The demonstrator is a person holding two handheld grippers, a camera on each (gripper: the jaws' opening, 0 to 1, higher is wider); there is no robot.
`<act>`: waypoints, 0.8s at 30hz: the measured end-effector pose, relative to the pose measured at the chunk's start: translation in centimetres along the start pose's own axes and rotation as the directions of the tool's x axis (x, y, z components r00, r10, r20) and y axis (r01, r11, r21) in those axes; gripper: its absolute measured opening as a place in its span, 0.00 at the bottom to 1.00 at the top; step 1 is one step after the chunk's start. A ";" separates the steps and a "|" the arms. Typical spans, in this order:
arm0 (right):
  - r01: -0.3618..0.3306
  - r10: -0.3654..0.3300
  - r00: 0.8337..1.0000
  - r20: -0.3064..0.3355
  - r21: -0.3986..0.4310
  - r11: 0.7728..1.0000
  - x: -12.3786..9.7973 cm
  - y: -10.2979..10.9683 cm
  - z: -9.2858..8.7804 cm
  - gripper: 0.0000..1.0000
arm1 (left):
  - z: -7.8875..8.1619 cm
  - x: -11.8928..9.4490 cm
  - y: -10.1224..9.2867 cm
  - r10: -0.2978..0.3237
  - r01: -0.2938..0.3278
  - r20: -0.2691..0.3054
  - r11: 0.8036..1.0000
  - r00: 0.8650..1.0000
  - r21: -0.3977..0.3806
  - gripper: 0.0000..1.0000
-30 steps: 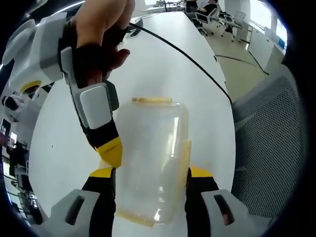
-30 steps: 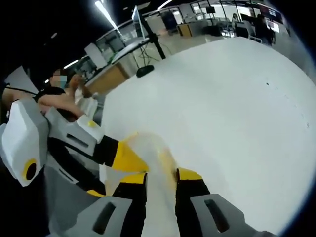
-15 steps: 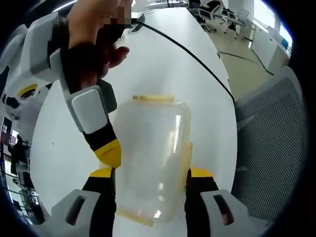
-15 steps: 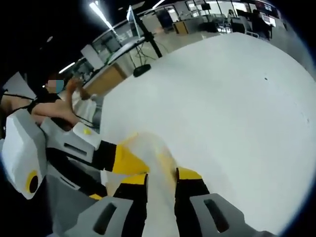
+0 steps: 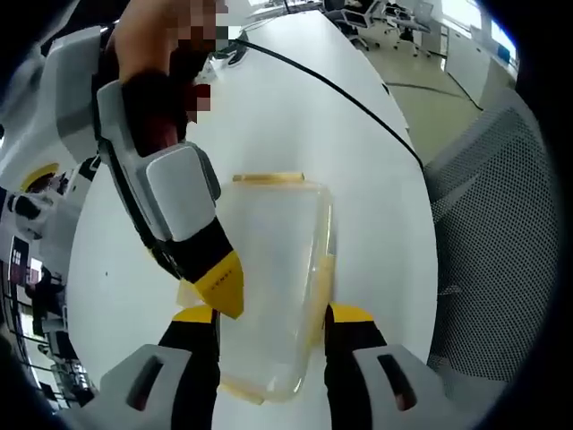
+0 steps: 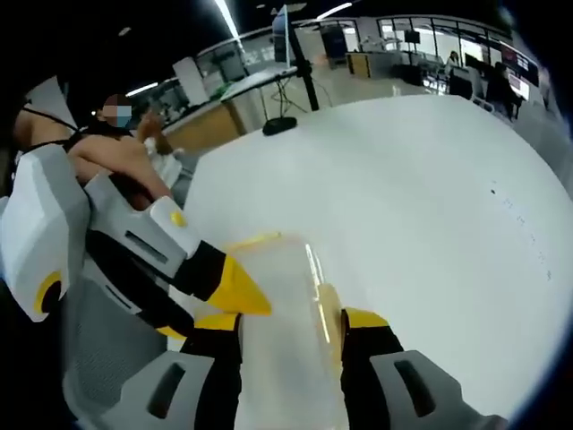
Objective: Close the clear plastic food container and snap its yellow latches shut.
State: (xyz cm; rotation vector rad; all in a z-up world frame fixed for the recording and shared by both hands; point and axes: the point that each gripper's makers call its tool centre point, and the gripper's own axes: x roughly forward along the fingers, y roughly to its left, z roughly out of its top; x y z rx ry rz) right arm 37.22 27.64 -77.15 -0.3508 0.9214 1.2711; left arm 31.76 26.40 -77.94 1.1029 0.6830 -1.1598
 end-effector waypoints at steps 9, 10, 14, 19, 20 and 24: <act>-0.008 0.009 0.999 -0.043 0.033 0.999 0.1 0.3 -0.7 0.37 | 0.2 -0.1 -0.4 -0.026 0.026 0.004 0.999 1.000 0.020 0.46; -0.019 0.022 0.998 -0.064 0.038 0.999 0.1 0.6 -0.9 0.37 | 0.3 -0.1 -0.6 -0.038 0.038 0.007 0.999 0.999 0.027 0.47; -0.019 0.023 0.996 -0.084 0.040 0.999 0.3 0.6 -0.9 0.36 | 0.3 0.0 -0.6 -0.040 0.040 0.002 0.999 0.999 0.024 0.47; -0.035 0.042 0.992 -0.119 0.061 0.998 0.4 0.8 -1.1 0.35 | 0.4 0.1 -0.7 -0.043 0.043 -0.004 0.999 0.999 0.024 0.49; -0.037 0.045 0.990 -0.132 0.063 0.997 0.5 0.7 -1.1 0.35 | 0.3 0.1 -0.6 -0.043 0.043 -0.008 0.999 0.999 0.016 0.49; -0.038 0.054 0.978 -0.199 0.084 0.996 0.6 0.8 -1.1 0.34 | 0.2 0.2 -0.4 -0.039 0.039 -0.011 0.999 0.999 -0.004 0.50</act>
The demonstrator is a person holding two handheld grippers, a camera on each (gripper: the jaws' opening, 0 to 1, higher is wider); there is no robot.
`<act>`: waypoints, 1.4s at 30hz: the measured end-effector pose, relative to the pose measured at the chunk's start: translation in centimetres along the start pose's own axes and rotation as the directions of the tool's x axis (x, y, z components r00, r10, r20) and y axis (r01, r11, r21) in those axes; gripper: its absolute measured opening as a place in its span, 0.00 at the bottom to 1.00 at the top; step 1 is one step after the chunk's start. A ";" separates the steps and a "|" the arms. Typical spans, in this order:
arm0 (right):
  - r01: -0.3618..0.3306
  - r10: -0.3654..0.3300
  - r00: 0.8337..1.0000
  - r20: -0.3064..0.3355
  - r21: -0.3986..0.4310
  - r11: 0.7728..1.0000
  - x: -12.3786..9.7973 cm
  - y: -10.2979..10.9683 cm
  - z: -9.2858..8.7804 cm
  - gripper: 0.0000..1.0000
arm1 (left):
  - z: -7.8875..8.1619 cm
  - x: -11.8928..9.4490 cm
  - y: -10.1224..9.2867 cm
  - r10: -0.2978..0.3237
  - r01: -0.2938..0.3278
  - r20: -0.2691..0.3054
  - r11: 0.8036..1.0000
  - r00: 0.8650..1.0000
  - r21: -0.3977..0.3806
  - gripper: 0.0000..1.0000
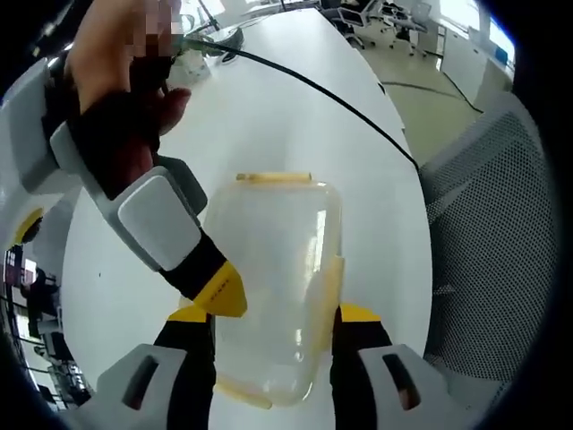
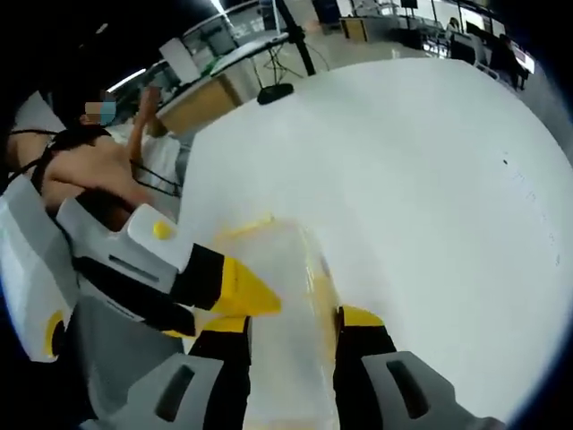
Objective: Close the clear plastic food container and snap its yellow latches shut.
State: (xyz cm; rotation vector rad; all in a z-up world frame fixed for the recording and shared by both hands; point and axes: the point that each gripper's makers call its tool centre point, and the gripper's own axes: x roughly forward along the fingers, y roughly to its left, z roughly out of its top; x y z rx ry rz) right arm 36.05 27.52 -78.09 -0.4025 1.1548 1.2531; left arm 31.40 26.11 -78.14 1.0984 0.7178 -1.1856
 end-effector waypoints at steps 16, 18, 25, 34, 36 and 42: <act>-0.004 0.004 1.000 0.006 -0.085 0.996 -0.4 0.3 -0.2 0.36 | 0.3 -0.1 -0.5 0.050 -0.050 -0.001 0.999 0.999 -0.023 0.50; 0.002 -0.001 1.000 0.008 -0.105 0.994 -0.5 0.3 -0.2 0.36 | 0.3 -0.1 -0.4 0.052 -0.052 -0.005 0.998 0.999 -0.024 0.50; 0.021 -0.017 0.999 0.028 -0.168 0.985 -0.8 0.2 0.1 0.37 | 0.5 -0.2 -0.3 0.052 -0.052 0.000 0.998 0.999 -0.025 0.51; 0.054 -0.035 0.993 0.114 -0.171 0.984 -2.5 0.4 1.0 0.42 | 1.5 -2.2 -0.3 0.019 -0.007 0.097 0.993 0.995 -0.120 0.55; 0.063 -0.042 0.992 0.122 -0.174 0.983 -2.7 0.5 1.1 0.42 | 1.5 -2.6 0.1 0.030 -0.015 0.109 0.991 0.994 -0.133 0.59; 0.085 -0.062 0.989 0.138 -0.171 0.982 -3.2 0.6 1.0 0.43 | 1.2 -2.7 0.7 -0.001 0.024 0.129 0.983 0.992 -0.184 0.70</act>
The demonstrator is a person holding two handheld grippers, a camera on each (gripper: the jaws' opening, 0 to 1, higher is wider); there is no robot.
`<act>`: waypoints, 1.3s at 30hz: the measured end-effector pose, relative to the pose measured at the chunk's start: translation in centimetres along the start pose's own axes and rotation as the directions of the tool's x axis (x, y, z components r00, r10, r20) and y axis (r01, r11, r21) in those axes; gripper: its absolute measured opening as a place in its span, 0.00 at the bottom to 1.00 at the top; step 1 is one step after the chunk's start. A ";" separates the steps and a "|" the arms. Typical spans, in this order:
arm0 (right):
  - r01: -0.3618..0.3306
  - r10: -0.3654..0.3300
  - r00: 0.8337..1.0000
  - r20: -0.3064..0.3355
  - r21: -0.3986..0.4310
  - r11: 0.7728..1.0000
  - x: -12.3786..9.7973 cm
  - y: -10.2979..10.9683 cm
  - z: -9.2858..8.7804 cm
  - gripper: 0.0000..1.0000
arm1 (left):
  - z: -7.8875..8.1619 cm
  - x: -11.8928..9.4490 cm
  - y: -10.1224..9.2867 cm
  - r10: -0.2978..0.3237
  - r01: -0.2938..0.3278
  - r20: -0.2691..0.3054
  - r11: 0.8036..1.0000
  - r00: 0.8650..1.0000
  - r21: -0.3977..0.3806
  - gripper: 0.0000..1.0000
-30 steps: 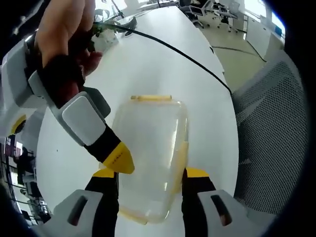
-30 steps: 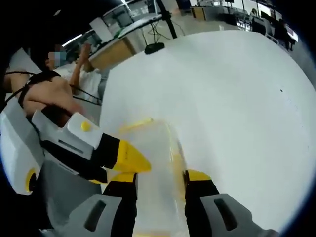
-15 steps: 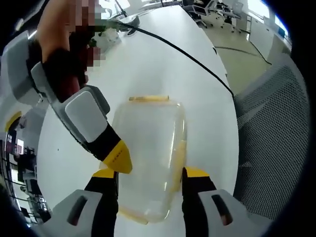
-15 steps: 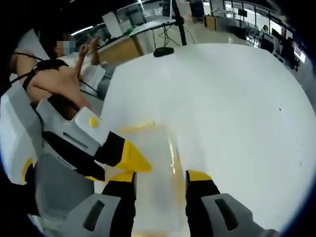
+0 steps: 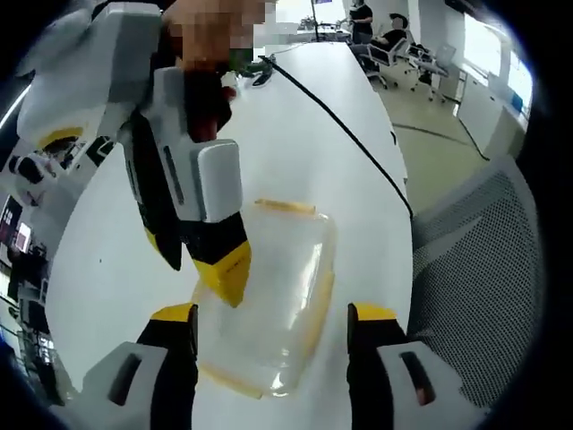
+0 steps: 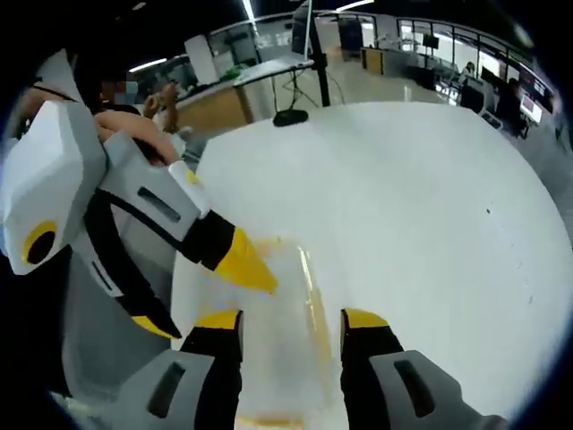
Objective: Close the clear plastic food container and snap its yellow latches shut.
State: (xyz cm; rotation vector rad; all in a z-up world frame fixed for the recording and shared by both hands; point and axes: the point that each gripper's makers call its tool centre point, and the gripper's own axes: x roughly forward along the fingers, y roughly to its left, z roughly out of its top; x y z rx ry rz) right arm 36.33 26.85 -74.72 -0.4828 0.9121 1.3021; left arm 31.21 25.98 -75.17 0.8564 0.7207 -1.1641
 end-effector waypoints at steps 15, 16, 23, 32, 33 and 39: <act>0.034 -0.034 0.999 0.003 -0.050 0.998 -1.0 1.4 -0.3 0.45 | -0.6 -0.5 -0.9 -0.114 0.114 -0.004 0.991 0.993 -0.072 0.80; 0.036 -0.036 0.999 0.006 -0.053 0.998 -1.1 1.4 -0.3 0.47 | -0.6 -0.5 -0.8 -0.115 0.115 -0.007 0.991 0.993 -0.073 0.79; 0.053 -0.053 0.999 0.011 -0.091 0.994 -1.6 1.8 -0.6 0.53 | -0.6 -0.8 -0.3 -0.138 0.137 -0.006 0.986 0.990 -0.096 0.81; 0.058 -0.058 0.998 0.000 -0.101 0.993 -2.2 2.2 -1.6 0.57 | -0.8 -1.1 0.4 -0.177 0.176 0.003 0.978 0.984 -0.108 0.81; 0.057 -0.057 0.998 -0.003 -0.102 0.993 -2.2 2.3 -1.7 0.57 | -0.8 -1.1 0.3 -0.185 0.184 0.000 0.977 0.983 -0.105 0.80; 0.050 -0.054 0.998 -0.036 -0.107 0.993 -2.2 3.0 -2.8 0.56 | -0.7 -1.0 0.3 -0.213 0.212 -0.005 0.974 0.977 -0.082 0.79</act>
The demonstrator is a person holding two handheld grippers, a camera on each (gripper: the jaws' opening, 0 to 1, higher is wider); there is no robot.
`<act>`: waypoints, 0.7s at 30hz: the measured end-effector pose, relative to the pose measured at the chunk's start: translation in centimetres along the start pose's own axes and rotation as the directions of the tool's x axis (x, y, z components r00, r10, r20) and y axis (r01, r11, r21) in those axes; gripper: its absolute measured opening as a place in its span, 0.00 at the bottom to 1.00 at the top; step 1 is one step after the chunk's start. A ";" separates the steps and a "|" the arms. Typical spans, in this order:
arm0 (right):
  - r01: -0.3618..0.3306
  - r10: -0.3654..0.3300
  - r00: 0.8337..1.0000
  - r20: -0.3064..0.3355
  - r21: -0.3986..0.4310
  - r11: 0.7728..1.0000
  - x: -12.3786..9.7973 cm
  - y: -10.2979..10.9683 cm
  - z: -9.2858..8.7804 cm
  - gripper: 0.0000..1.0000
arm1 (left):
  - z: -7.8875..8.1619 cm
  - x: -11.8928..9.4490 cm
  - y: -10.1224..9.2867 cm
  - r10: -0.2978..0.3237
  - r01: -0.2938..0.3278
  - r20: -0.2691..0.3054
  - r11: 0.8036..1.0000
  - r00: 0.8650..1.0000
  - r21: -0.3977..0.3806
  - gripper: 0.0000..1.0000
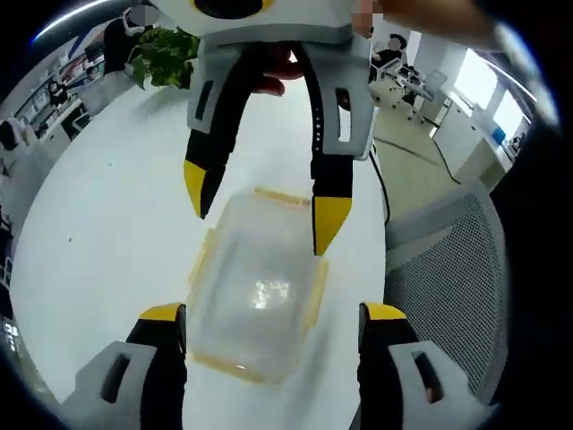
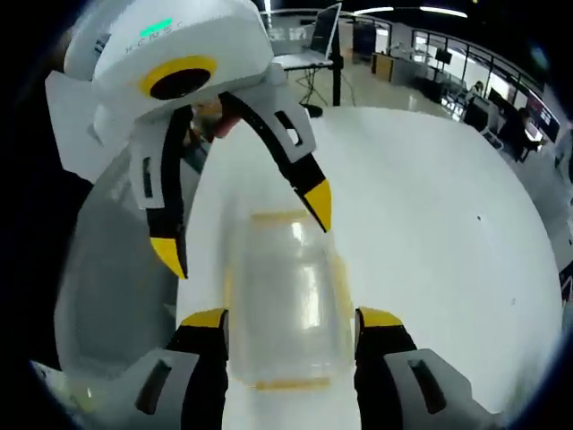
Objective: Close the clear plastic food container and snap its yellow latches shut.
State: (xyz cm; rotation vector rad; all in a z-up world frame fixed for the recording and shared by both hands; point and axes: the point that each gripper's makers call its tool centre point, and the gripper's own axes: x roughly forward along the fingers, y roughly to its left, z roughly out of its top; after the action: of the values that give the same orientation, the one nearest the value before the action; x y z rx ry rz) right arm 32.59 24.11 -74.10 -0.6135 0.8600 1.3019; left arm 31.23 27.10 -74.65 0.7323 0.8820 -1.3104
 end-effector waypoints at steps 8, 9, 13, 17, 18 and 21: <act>-0.004 0.003 0.999 -0.040 -0.024 1.000 0.0 0.8 -0.9 0.56 | -0.7 0.2 -0.1 -0.043 0.044 -0.026 0.998 0.999 0.037 0.78; 0.000 -0.001 0.999 -0.044 -0.027 1.000 0.0 0.9 -0.9 0.56 | -0.9 0.2 0.0 -0.042 0.043 -0.033 0.998 0.999 0.044 0.78; -0.002 0.001 0.999 -0.051 -0.026 1.000 0.0 1.2 -1.1 0.56 | -1.3 0.2 -0.1 -0.068 0.071 -0.047 0.995 0.997 0.066 0.78; 0.002 -0.004 0.997 -0.076 -0.033 0.999 0.1 1.5 -1.5 0.56 | -1.8 0.1 -0.1 -0.079 0.086 -0.073 0.992 0.994 0.092 0.76; 0.004 -0.006 0.997 -0.074 -0.032 0.999 0.1 1.4 -1.5 0.56 | -1.8 0.1 0.0 -0.080 0.087 -0.075 0.991 0.994 0.097 0.76; 0.019 -0.020 0.998 -0.067 -0.014 1.000 0.0 1.0 -1.7 0.56 | -1.8 0.1 0.3 -0.084 0.090 -0.071 0.992 0.994 0.090 0.76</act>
State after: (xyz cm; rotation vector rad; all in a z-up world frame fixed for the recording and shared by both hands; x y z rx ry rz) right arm 31.29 22.95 -74.95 -0.6780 0.8990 1.2765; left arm 31.31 28.61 -75.66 0.8226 0.9202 -1.4184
